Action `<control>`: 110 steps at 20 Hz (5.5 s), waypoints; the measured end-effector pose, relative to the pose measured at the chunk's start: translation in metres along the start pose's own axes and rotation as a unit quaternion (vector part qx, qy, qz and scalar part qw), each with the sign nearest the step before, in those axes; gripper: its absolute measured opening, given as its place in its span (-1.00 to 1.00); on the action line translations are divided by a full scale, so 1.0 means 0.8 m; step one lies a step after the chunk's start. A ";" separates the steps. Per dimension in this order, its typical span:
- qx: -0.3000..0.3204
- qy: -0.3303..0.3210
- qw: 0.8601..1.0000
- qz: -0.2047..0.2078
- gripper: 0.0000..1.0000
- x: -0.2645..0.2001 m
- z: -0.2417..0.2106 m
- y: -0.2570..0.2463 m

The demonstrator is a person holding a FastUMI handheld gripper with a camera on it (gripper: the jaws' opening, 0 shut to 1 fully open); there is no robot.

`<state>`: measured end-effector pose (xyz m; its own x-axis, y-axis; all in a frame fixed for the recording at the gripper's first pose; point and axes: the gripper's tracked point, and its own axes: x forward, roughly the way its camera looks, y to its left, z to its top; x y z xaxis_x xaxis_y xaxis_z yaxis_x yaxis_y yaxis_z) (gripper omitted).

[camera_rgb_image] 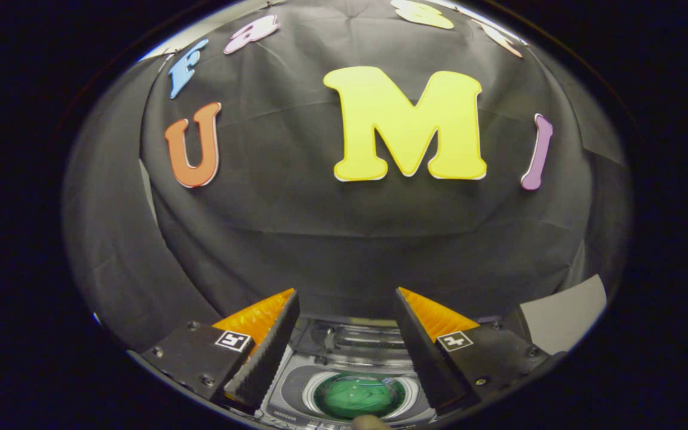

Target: Put the clothes into the washing machine and then close the washing machine lid.

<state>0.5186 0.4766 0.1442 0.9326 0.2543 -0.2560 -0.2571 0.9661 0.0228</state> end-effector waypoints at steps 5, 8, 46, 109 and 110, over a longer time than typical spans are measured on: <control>0.002 0.044 0.998 -0.046 0.96 0.063 0.005 -0.032; 0.013 0.078 0.995 -0.062 0.97 0.089 -0.010 -0.047; 0.021 0.027 0.997 -0.064 0.98 0.051 -0.120 -0.054; 0.050 -0.124 0.989 -0.071 0.98 -0.574 -0.341 -0.440; 0.050 -0.123 0.988 -0.074 0.98 -0.587 -0.351 -0.450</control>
<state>0.1020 -0.0030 -0.0152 0.9947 0.1006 -0.0205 -0.0980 0.9900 0.1019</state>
